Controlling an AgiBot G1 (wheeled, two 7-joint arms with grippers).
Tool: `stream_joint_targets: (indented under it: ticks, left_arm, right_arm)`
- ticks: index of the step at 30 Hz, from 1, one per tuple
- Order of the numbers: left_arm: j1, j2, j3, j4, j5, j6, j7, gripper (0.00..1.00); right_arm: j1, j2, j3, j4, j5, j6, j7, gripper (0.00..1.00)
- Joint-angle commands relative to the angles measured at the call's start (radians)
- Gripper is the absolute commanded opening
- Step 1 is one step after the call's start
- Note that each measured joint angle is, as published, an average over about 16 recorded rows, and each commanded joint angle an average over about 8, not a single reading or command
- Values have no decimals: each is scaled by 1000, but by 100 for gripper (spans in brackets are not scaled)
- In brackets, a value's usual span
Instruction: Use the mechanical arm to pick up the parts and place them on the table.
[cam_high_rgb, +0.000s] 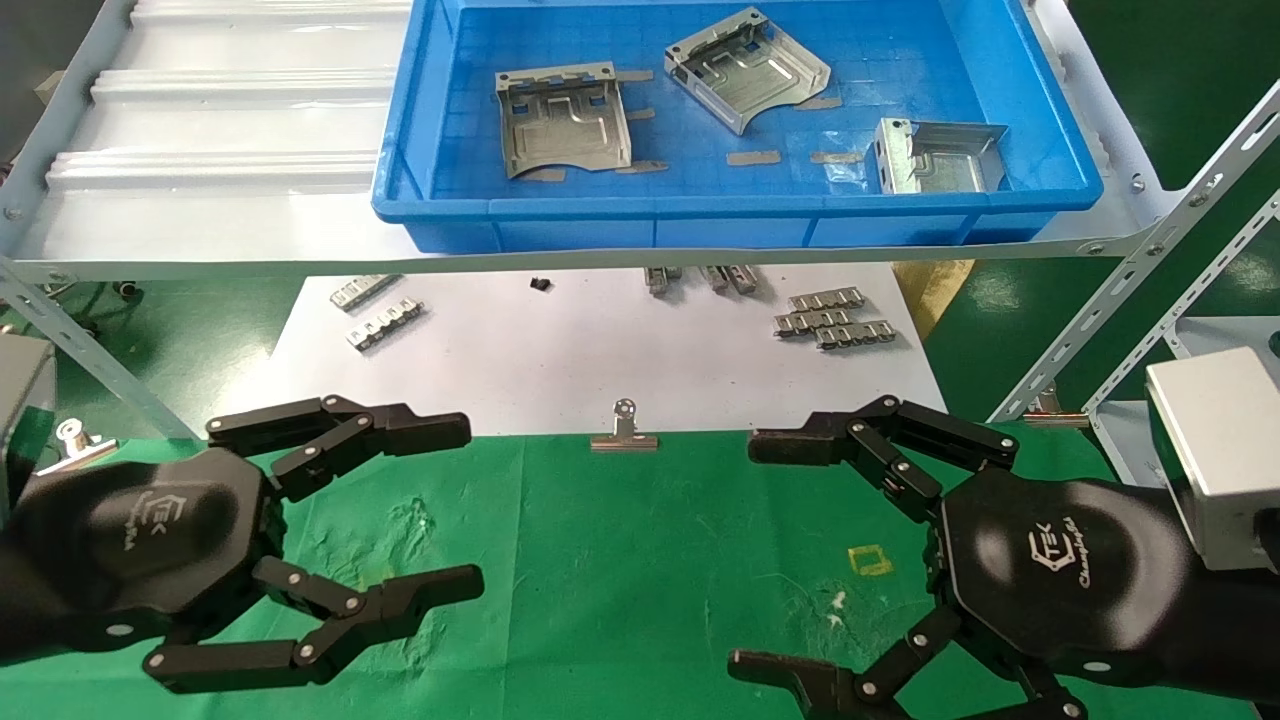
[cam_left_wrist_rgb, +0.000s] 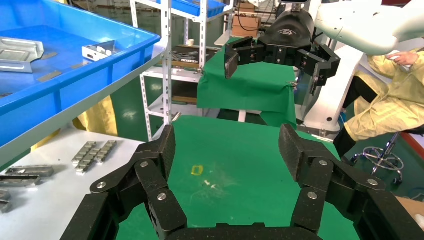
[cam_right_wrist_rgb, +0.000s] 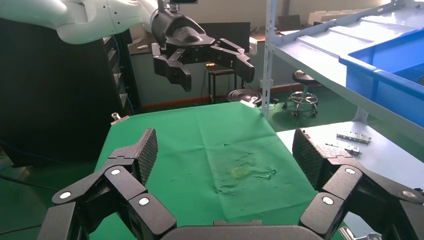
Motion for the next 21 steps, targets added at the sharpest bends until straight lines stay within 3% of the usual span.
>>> stream_joint_targets:
  ticks: [1, 21]
  left_arm:
    - [0, 0, 0, 0, 0, 0, 0, 100]
    - [0, 0, 0, 0, 0, 0, 0, 100]
  right_arm:
    - [0, 0, 0, 0, 0, 0, 0, 100]
    - [0, 0, 0, 0, 0, 0, 0, 100]
